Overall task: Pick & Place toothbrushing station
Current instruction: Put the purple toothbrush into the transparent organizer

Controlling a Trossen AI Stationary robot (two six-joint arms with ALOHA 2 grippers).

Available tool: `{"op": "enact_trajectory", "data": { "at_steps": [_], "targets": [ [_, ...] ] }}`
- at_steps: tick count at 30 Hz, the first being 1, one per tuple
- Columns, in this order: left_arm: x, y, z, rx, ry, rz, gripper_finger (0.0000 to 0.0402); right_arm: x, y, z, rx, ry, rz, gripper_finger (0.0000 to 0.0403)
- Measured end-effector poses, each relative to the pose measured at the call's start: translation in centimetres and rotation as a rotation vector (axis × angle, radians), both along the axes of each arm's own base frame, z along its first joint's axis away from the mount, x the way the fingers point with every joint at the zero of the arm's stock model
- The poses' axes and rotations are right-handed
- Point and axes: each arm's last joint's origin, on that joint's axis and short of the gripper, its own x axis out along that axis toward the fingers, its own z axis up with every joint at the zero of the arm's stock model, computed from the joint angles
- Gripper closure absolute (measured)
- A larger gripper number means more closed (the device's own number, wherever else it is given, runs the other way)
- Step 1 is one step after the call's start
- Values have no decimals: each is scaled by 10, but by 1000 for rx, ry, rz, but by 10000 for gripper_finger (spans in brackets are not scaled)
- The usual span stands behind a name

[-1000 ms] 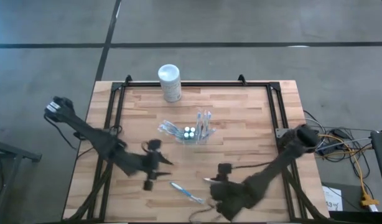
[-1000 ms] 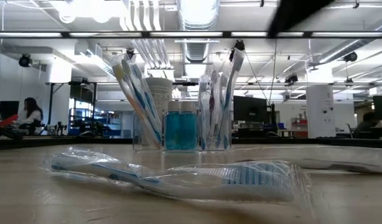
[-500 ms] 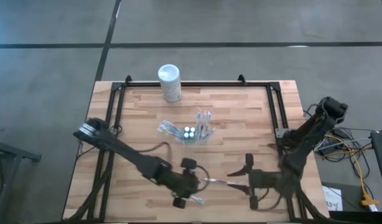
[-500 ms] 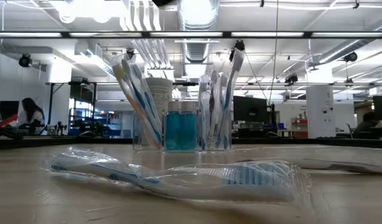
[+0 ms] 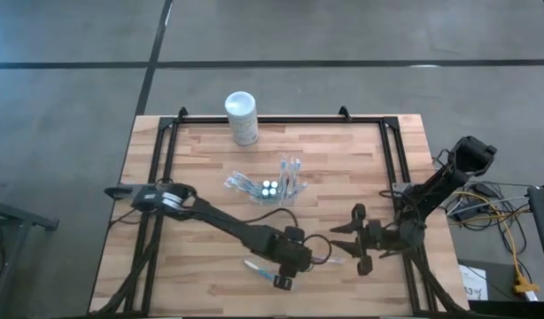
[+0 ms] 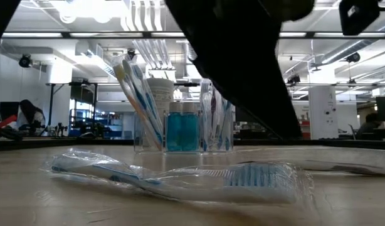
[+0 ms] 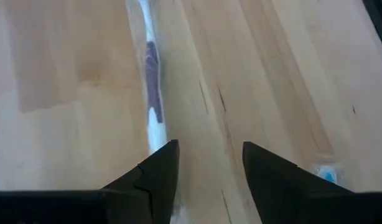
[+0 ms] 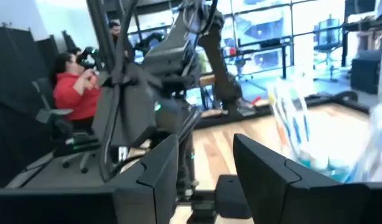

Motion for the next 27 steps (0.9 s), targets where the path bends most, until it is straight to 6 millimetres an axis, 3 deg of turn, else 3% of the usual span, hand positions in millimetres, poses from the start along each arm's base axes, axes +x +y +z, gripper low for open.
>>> {"op": "enact_trajectory", "data": {
  "at_steps": [12, 17, 22, 27],
  "targets": [
    [17, 18, -28, 57, 82, 62, 220, -5, -6, -6, -2, 12, -11, 252],
    [10, 17, -16, 81, 82, 37, 220, -3, -4, -1, -42, 5, -13, 252],
    [8, 11, 13, 127, -16, -1, 219, -2, -2, 4, -55, -7, -12, 252],
    [9, 11, 7, 245, -51, -47, 218, -1, -1, 5, -60, -7, -12, 252]
  ]
}}
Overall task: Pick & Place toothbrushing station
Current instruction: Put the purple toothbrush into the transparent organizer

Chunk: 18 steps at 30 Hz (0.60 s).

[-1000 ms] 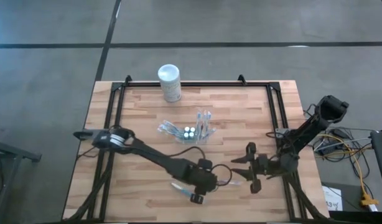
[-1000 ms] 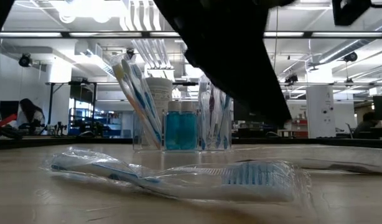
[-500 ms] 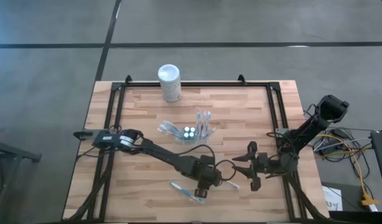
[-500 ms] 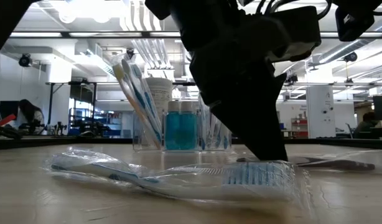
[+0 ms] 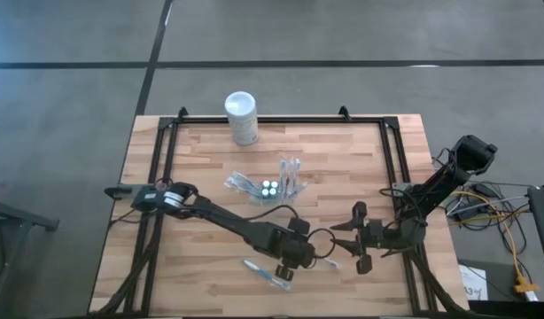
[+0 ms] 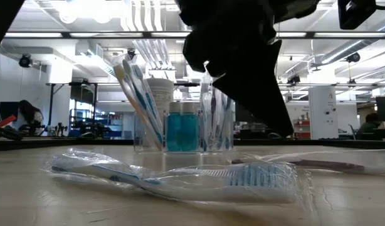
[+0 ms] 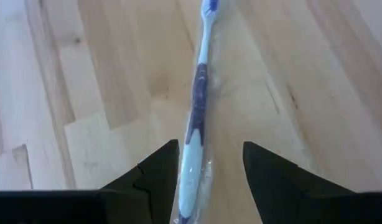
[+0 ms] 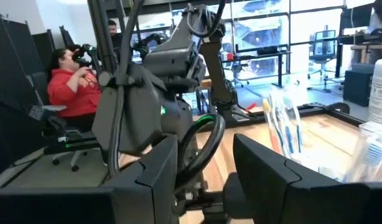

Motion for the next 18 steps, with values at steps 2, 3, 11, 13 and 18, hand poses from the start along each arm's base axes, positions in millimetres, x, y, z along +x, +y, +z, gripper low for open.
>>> {"op": "enact_trajectory", "data": {
  "at_steps": [2, 3, 11, 13, 18],
  "targets": [
    [1, 6, -4, 2, 7, 6, 218, 0, 0, 0, 1, -1, -2, 252],
    [1, 10, -7, 0, 18, 15, 218, 0, 0, 0, 0, 0, -2, 252],
    [0, 29, -27, -68, 80, -7, 218, 0, 0, -1, -8, 4, -1, 252],
    [0, 32, -32, -73, 81, -8, 219, 0, 0, -1, -8, 4, 2, 252],
    [0, 39, -41, -80, 57, 3, 236, 0, -1, -1, -29, 5, -9, 252]
  ]
}}
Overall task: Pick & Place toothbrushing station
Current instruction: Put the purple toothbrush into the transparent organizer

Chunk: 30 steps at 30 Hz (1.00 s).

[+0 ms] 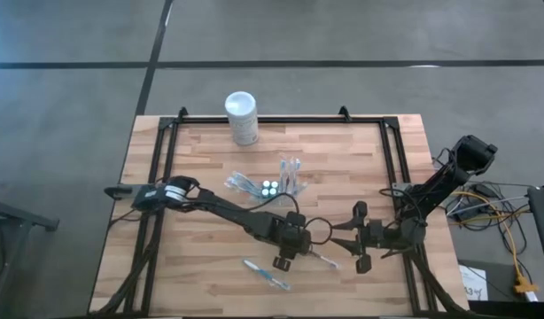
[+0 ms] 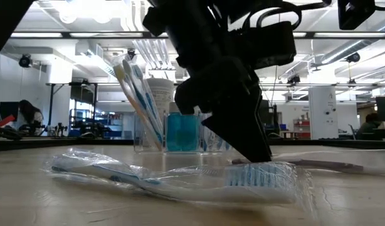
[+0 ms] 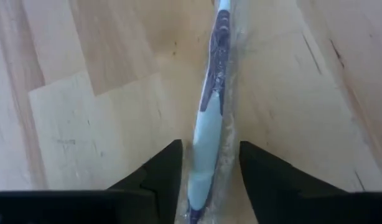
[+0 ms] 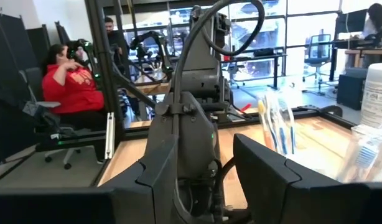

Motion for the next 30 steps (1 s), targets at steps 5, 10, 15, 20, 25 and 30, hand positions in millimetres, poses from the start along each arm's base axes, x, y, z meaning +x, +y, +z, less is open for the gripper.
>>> {"op": "enact_trajectory", "data": {
  "at_steps": [5, 10, 15, 20, 25, 30],
  "targets": [
    [-2, 0, -5, -3, 7, -2, 306, 1, 0, 2, -11, -4, -7, 252],
    [-3, 0, -5, -14, 14, -17, 382, 1, 0, 2, -13, -3, -7, 252],
    [-5, -3, -1, -1, 6, -15, 373, 1, 0, 2, -51, 0, -11, 252],
    [-21, -17, 24, 41, -2, -25, 382, 1, -1, 3, -78, -2, -15, 252],
    [-57, -30, 76, 89, -112, -27, 382, 0, 0, 4, -74, -6, -8, 252],
    [-116, -28, 116, 56, -234, 17, 382, 0, 0, 4, -72, -7, -6, 252]
  ]
}}
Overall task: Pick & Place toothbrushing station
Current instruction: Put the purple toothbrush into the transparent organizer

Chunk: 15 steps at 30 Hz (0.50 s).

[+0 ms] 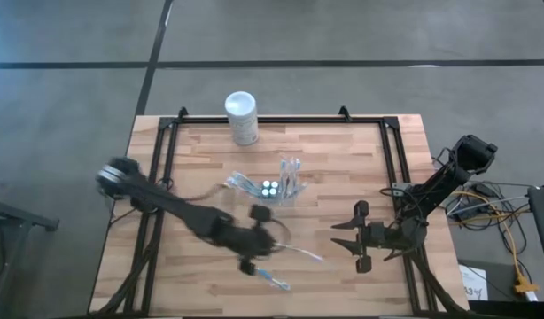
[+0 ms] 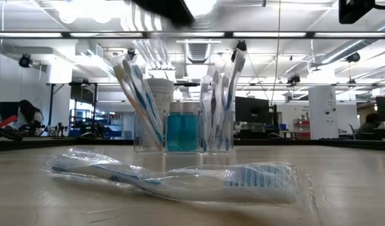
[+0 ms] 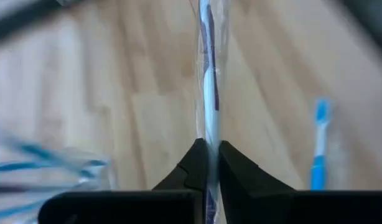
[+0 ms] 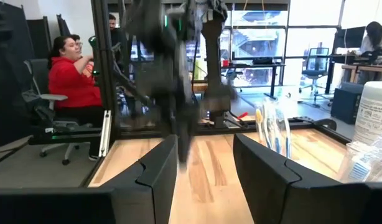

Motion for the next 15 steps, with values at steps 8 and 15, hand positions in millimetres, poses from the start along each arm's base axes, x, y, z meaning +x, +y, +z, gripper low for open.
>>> {"op": "enact_trajectory", "data": {
  "at_steps": [8, 15],
  "targets": [
    [-116, 25, 42, -203, -372, 65, 382, 0, 0, -1, -1, 3, 2, 252],
    [-178, 48, 21, -368, -600, 66, 382, 4, -1, -6, -21, 18, -13, 252]
  ]
}}
